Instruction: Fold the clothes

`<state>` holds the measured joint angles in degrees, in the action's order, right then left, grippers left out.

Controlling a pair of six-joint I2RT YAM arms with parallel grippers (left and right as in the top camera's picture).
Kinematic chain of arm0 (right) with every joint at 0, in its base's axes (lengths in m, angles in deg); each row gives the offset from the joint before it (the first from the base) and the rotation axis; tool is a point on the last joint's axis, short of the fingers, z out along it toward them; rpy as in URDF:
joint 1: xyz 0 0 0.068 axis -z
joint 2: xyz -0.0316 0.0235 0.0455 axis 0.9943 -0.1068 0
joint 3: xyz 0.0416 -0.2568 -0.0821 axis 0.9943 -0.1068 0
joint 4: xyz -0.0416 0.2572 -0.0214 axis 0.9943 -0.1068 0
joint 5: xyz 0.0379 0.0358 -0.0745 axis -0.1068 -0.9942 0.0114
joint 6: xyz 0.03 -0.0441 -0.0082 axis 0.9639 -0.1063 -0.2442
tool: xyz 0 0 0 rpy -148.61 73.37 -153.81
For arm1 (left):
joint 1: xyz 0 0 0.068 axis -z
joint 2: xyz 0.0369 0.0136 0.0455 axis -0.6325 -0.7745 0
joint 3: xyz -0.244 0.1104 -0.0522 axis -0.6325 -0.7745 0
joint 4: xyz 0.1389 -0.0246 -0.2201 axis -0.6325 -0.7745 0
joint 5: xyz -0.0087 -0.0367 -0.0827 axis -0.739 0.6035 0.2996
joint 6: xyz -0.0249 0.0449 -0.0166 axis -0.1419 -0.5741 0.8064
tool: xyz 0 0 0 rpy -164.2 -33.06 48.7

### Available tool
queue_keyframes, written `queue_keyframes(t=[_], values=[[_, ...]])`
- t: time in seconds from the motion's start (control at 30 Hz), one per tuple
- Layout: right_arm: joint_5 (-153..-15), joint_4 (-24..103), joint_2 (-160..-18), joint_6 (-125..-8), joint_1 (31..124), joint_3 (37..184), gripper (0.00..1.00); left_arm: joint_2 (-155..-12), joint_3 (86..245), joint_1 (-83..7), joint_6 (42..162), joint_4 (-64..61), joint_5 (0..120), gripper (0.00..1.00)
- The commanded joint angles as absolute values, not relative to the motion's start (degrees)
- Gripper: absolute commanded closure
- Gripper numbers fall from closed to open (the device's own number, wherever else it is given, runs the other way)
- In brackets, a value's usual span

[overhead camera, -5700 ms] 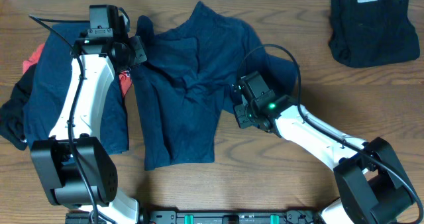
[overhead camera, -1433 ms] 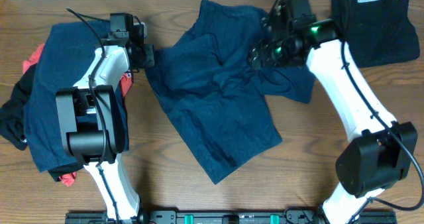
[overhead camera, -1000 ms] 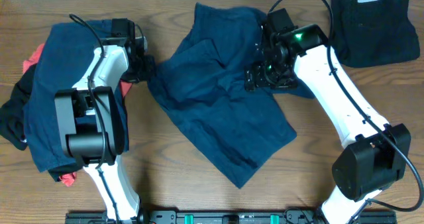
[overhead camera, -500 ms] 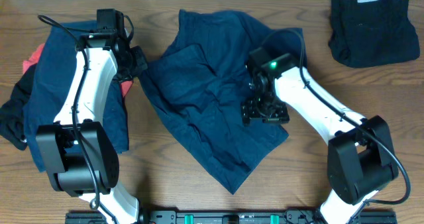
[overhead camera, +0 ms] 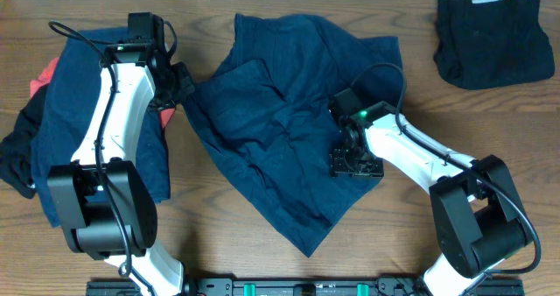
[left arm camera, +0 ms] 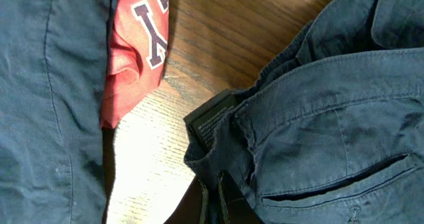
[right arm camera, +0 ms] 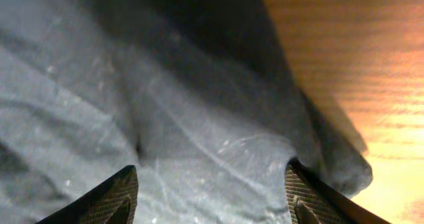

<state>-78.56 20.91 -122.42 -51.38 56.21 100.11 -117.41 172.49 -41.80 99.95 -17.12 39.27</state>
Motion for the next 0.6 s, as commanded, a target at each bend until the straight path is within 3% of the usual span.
queue_keyframes(t=[0.0, 0.17, 0.27, 0.33, 0.43, 0.57], values=[[-75.87, 22.93, -121.26, -49.76, 55.73, 98.75, 0.32, -116.21, 173.51, -42.04, 96.48, -18.34, 42.39, 0.94], [-75.83, 26.86, -121.26, -48.10, 55.73, 95.96, 0.33, -116.10, 173.51, -42.00, 91.76, -20.96, 43.66, 0.94], [-75.55, 27.71, -121.26, -46.90, 55.73, 94.62, 0.33, -116.10, 173.51, -42.07, 89.81, -22.60, 43.57, 0.88], [-74.37, 27.71, -121.26, -45.87, 55.73, 94.08, 0.33, -116.10, 173.51, -42.07, 89.51, -23.63, 43.22, 0.83], [-72.57, 28.39, -121.26, -45.10, 55.95, 93.20, 0.33, -116.10, 173.51, -42.07, 89.33, -25.14, 43.20, 0.67], [-69.53, 31.76, -121.28, -44.10, 57.76, 91.78, 0.33, -116.10, 173.51, -42.07, 89.03, -26.91, 43.22, 0.59]])
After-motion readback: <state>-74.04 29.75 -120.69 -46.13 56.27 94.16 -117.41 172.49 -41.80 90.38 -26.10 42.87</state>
